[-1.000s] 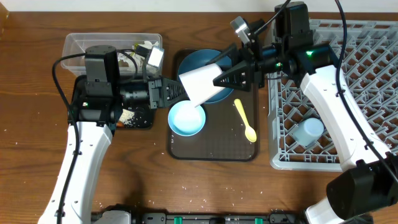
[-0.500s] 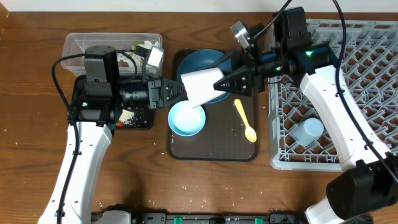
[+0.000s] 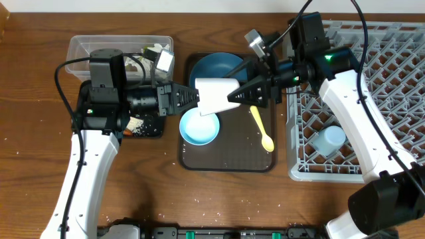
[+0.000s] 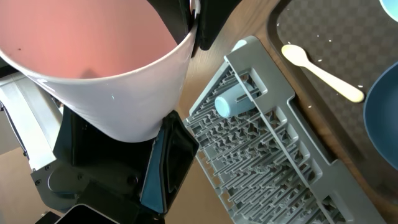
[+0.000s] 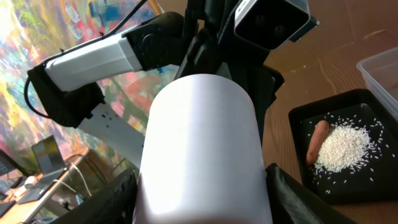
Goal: Sort waste into correct bins and load items into the dishwasher rack
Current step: 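Lift the pink cup and pass it to the right gripper, then carry the pink cup into the rack and release it upside down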
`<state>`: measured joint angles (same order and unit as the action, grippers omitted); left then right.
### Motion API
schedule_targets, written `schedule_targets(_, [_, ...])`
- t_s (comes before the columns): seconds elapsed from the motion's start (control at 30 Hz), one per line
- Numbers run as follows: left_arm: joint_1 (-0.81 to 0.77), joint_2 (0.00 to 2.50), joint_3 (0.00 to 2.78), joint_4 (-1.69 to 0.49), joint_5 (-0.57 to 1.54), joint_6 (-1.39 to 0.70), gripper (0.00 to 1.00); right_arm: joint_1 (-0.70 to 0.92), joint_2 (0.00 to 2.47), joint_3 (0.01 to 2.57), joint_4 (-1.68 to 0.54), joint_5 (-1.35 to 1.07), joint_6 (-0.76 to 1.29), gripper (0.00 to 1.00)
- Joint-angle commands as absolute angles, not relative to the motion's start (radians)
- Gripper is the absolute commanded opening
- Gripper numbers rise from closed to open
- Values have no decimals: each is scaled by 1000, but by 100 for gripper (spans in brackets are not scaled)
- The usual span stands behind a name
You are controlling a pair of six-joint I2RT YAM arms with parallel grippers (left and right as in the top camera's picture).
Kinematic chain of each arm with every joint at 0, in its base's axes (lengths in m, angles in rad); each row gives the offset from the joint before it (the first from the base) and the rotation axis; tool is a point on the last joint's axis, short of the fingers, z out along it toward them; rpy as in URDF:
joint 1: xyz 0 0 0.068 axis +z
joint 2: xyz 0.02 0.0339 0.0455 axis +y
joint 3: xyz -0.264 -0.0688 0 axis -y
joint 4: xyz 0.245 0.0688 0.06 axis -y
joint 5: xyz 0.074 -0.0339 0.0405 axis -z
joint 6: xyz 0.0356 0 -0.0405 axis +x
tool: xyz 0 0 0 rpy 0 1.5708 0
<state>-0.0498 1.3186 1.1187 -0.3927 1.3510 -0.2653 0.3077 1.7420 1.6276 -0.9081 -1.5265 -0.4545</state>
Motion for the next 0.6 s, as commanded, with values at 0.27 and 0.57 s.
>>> schedule_targets(0.27, [-67, 1313, 1123, -379, 1377, -268, 6, 371, 1745, 1624, -928, -1520, -503, 83])
schedule_targets(0.57, [-67, 1313, 1123, -379, 1377, -268, 5, 345, 1745, 1624, -958, -1519, -503, 71])
